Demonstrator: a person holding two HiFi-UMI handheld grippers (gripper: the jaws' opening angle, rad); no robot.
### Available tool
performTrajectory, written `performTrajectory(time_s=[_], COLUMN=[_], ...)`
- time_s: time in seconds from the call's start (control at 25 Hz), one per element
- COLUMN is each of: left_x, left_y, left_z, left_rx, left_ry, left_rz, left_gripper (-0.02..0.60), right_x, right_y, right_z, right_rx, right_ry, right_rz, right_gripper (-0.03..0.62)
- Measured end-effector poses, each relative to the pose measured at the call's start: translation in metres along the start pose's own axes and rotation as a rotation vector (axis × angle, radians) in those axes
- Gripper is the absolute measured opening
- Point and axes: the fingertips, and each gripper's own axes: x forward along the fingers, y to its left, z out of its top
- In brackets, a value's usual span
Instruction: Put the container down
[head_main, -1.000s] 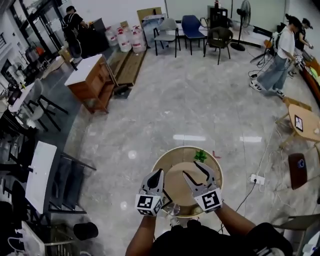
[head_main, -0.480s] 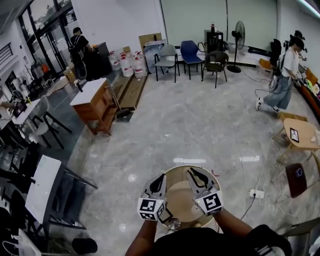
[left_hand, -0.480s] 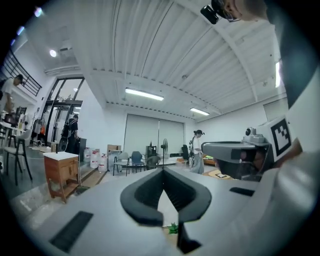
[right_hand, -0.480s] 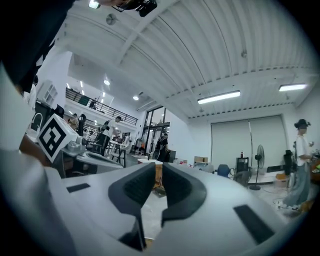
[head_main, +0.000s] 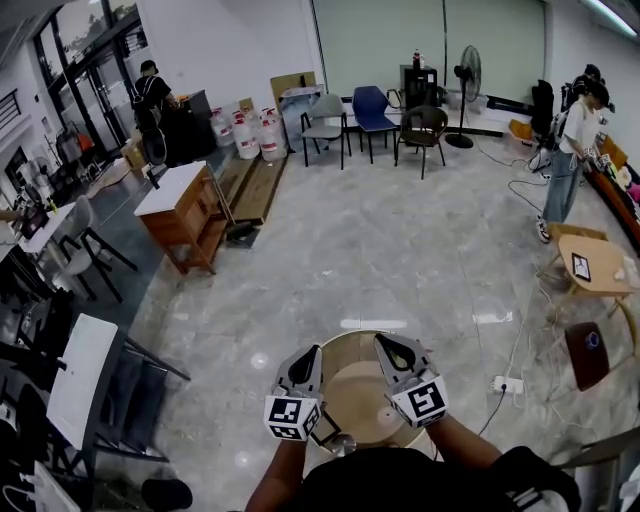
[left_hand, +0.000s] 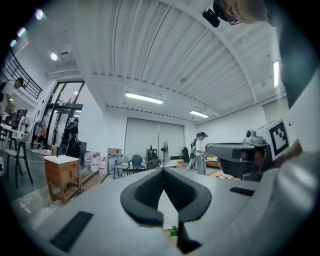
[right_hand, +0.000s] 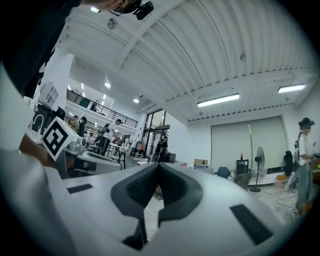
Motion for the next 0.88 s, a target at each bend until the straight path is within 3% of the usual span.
performTrajectory(time_s=[0.36, 0.88], left_x=[-0.006, -0.012], left_y=[-0.003, 0.027], left_z=[-0.010, -0.013], left_rx=[-0.022, -0.026], left_ry=[0.003, 0.004], left_rz=[-0.009, 0.051], left_gripper=[0.000, 0.000], right_x=[-0.006, -0.003], right_y=[-0.009, -0.011], right_z=[-0.005, 0.000], right_rx=[0.011, 0.019], right_ry=[0.008, -0.022], right_rz=[-0.036, -0.041], right_gripper=[-0.002, -0.002])
